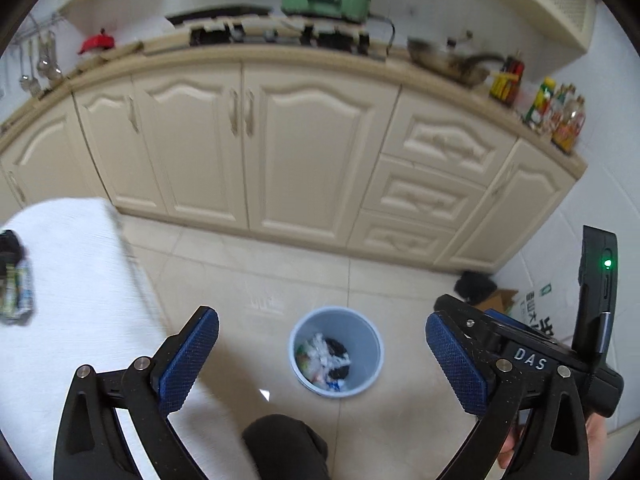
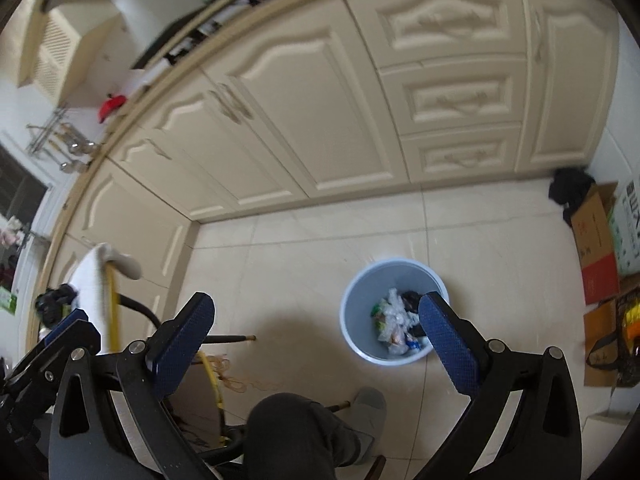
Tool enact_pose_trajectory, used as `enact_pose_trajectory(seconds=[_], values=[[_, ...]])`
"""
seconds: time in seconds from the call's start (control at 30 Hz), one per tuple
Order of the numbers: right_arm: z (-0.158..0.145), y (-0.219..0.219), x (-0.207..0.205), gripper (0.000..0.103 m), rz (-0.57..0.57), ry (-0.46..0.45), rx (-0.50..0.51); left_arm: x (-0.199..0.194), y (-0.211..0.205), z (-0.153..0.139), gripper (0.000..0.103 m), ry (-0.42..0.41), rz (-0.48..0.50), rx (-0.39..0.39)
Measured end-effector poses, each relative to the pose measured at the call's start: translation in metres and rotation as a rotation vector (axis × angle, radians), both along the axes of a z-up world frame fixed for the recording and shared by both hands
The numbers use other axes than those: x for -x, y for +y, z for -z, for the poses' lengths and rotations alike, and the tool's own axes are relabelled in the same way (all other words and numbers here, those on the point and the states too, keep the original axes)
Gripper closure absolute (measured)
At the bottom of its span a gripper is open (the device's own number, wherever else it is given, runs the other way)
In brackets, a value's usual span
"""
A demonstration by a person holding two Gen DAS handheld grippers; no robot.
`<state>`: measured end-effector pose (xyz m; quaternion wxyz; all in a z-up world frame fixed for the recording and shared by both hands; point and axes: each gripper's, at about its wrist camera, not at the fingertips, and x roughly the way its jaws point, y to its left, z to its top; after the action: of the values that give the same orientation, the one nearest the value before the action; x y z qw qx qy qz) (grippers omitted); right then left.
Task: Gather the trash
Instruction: 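Swing both open tools back over the table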
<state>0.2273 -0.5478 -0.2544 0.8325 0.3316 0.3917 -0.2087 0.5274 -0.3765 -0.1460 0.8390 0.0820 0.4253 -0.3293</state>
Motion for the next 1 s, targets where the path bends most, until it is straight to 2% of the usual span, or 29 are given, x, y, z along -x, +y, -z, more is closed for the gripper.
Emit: enact_pose_trajectory(seconds=[0.23,0.53,0.7,1.0], values=[[-0.057,0.052,-0.012,0.000,-0.079,-0.074,0.078,0.061,0.102,-0.047,0.001,-0.095,-0.071,0.067],[-0.114,0.138,-0.042,0.000,-0.262,-0.159,0.165,0.117,0.226,-0.085,0.001,-0.181,-0.212,0.118],[-0.131,0.191,-0.059,0.000,-0.389,-0.180,0.216,0.152,0.288,-0.097,0.001,-0.233,-0.306,0.125],[-0.151,0.266,-0.081,0.000,-0.550,-0.214,0.299,0.202,0.371,-0.103,0.001,-0.272,-0.470,0.117]])
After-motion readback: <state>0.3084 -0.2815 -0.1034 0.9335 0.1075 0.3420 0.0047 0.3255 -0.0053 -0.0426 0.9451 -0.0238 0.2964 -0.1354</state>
